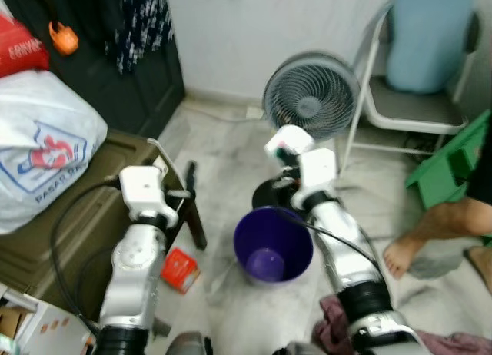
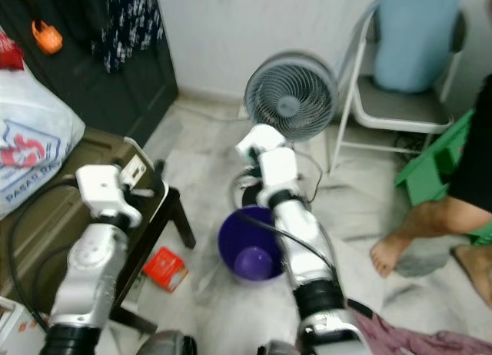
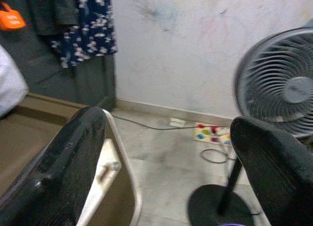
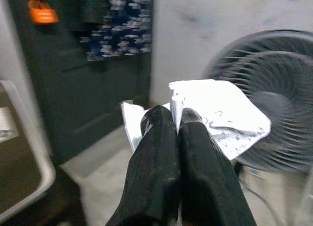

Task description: Clean up the room

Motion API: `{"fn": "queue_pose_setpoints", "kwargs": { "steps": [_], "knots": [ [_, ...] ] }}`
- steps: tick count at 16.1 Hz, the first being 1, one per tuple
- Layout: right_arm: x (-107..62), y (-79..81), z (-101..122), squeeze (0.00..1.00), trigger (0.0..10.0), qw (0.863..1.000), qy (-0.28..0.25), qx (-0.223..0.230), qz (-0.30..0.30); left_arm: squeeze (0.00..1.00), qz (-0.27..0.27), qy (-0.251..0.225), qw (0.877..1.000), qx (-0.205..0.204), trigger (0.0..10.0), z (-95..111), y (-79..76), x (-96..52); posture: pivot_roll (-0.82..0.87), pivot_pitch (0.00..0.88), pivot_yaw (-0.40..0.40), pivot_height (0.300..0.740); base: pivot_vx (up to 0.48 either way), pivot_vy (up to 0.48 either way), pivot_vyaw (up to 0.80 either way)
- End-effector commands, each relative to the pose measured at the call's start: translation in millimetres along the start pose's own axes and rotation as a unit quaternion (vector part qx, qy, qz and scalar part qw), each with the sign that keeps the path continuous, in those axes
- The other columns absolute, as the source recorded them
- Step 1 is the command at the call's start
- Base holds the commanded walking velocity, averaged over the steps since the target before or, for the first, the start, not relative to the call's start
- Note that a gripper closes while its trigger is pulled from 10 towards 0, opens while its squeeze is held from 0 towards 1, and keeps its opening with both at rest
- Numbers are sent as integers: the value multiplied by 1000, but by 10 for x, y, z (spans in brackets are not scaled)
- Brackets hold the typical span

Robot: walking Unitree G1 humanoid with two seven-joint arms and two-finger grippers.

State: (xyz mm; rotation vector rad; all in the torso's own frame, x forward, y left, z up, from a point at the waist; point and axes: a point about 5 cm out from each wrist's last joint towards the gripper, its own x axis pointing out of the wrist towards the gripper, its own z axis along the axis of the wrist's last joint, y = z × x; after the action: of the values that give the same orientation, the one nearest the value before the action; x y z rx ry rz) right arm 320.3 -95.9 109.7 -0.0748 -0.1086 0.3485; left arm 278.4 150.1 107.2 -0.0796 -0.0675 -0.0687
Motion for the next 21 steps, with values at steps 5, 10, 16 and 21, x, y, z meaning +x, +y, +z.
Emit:
{"fn": "queue_pose_setpoints", "kwargs": {
  "steps": [5, 10, 16, 21],
  "knots": [
    [-3, -103, -56, 0, 10000, 999, 19, -20, -31, 0, 8, 8, 1000, 17, 10000, -8, 95, -29, 52, 66, 33, 740, 0, 0, 0],
    [11, -109, -59, 0, 10000, 999, 20, -15, -35, 0, 2, 7, 1000, 16, 10000, -1, 58, -16, 49, 65, 35, 740, 287, 385, 0],
    [27, -116, -52, 0, 10000, 999, 18, -16, -39, 0, 15, 4, 1000, 17, 10000, 13, 85, -9, 51, 76, 31, 740, 0, 0, 0],
    [24, -148, -164, 0, 10000, 995, 61, -42, -63, 0, 12, 3, 1000, 25, 10000, 29, 117, -16, 60, 83, 30, 740, 0, 0, 0]
  ]
}}
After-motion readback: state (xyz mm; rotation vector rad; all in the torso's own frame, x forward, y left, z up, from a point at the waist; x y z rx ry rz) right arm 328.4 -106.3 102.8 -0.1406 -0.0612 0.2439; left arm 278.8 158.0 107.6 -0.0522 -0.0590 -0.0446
